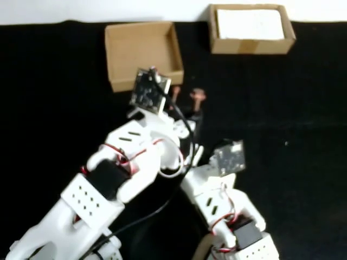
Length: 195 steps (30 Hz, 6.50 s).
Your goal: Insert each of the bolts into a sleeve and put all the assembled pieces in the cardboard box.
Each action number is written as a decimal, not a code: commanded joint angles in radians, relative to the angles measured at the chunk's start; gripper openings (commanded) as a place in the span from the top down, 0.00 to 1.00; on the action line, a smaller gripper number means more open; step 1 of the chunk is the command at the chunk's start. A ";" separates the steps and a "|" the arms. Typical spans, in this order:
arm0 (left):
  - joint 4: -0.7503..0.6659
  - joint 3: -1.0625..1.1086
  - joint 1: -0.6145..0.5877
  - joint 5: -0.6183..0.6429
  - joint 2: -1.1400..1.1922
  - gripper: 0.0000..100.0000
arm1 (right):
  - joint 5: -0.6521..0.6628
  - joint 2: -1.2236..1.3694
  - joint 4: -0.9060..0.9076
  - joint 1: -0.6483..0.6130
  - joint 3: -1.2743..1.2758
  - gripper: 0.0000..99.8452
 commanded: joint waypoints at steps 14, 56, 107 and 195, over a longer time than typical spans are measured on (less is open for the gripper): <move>0.002 0.038 0.004 0.002 0.005 0.99 | -0.006 -0.012 -0.025 0.015 -0.016 0.99; -0.103 -0.013 0.002 -0.054 0.185 0.99 | -0.133 -0.012 -0.025 0.015 -0.018 0.99; 0.157 0.065 0.084 -0.252 0.082 0.93 | -0.140 -0.010 -0.025 0.085 -0.042 0.99; 0.011 0.808 -1.086 -0.526 -0.312 0.79 | 0.189 2.818 1.124 0.018 -3.289 0.80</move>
